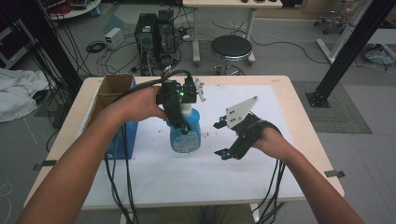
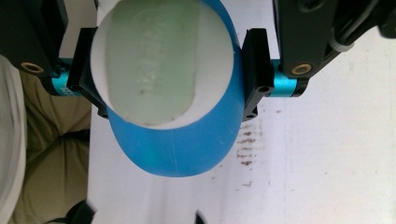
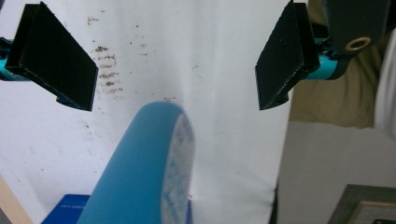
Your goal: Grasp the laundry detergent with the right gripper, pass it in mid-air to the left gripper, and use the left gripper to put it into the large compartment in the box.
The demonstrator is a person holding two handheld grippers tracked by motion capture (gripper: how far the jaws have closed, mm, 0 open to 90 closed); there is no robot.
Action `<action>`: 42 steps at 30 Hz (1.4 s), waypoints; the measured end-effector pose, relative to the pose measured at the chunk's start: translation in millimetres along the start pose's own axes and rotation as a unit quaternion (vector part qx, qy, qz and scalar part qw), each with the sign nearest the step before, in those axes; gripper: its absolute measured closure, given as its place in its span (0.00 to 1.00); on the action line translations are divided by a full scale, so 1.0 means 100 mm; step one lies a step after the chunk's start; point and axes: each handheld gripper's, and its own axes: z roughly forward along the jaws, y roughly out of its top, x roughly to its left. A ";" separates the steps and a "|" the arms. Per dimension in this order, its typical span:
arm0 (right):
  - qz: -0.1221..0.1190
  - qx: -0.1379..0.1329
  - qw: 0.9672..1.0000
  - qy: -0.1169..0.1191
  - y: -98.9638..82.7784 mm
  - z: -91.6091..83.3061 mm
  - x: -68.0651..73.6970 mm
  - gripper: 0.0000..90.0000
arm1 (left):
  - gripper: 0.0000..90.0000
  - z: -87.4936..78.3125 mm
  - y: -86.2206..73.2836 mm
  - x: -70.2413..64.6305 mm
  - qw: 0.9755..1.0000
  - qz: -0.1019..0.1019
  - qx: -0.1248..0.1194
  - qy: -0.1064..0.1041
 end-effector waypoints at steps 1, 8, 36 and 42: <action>0.008 0.003 1.000 -0.003 -0.01 -0.03 -0.01 0.14 | 0.42 0.00 -0.01 0.01 1.000 -0.004 0.002 0.004; 0.034 0.069 0.997 -0.006 -0.08 -0.13 -0.02 0.02 | 0.42 -0.02 -0.07 0.10 0.999 -0.028 0.003 0.017; 0.090 0.225 0.968 -0.070 -0.52 -0.93 -0.14 0.01 | 0.42 -0.75 -0.18 0.33 0.972 -0.213 -0.002 0.099; 0.090 0.219 0.969 -0.068 -0.55 -1.01 -0.16 0.01 | 0.42 -1.03 -0.29 0.33 0.966 -0.232 -0.013 0.113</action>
